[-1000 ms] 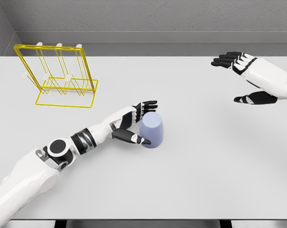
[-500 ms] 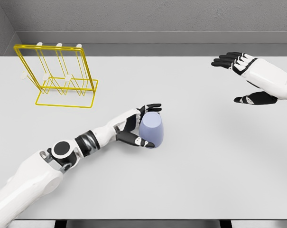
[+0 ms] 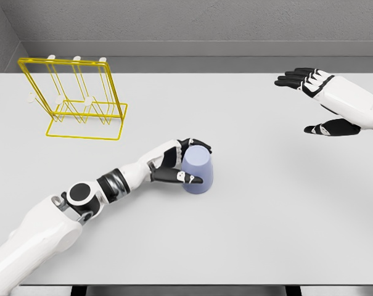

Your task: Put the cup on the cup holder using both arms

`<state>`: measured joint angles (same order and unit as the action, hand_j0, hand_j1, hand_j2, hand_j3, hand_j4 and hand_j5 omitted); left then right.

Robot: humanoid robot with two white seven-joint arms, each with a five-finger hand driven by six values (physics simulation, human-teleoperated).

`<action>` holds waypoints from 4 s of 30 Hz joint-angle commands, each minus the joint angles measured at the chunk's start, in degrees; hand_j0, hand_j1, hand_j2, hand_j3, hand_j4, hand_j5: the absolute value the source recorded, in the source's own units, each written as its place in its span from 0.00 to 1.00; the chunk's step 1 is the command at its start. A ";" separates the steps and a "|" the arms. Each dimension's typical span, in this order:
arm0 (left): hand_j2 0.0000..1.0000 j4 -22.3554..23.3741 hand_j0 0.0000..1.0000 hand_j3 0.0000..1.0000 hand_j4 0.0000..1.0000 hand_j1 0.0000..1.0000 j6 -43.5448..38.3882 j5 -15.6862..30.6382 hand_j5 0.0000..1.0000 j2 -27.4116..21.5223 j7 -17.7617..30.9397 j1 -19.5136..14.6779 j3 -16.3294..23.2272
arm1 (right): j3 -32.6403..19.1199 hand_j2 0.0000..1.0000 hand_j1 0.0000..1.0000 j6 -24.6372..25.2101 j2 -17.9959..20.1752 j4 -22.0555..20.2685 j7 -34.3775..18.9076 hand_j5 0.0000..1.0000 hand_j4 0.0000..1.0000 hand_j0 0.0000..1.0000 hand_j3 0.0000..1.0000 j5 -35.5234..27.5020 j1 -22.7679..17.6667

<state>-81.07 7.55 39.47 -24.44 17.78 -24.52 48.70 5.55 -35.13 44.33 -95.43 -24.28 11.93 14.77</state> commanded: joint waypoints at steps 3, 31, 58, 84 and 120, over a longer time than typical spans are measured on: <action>0.58 -0.93 0.58 0.58 0.58 0.58 0.10 0.34 0.58 -0.08 -0.03 0.09 -0.80 | -0.01 1.00 1.00 0.13 0.05 -0.10 0.02 1.00 1.00 1.00 1.00 -0.42 0.00; 0.59 -10.25 0.59 0.59 0.59 0.59 0.27 1.13 0.59 -10.28 -0.03 -0.44 -8.36 | -0.01 1.00 1.00 0.13 0.05 -0.37 0.11 1.00 1.00 1.00 1.00 -0.51 0.00; 0.61 -14.38 0.61 0.61 0.61 0.61 0.36 3.06 0.61 -18.98 -0.03 -0.70 -16.97 | -0.01 1.00 1.00 0.13 0.05 -0.10 0.11 1.00 1.00 1.00 1.00 -0.51 0.00; 0.61 -10.25 0.61 0.61 0.61 0.61 1.33 6.76 0.61 -22.49 -0.03 -0.62 -21.10 | -0.01 1.00 1.00 0.13 0.05 -0.10 0.11 1.00 1.00 1.00 1.00 -0.51 0.00; 0.85 -5.68 0.85 0.85 0.85 0.85 1.33 7.02 0.85 -22.58 -0.03 -0.79 -21.63 | -0.01 1.00 1.00 0.13 -0.21 -0.37 0.11 1.00 1.00 1.00 1.00 -0.51 0.00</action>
<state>-86.82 8.88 46.25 -46.95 17.84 -25.31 27.12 5.60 -35.13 44.09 -95.78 -24.20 11.85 14.77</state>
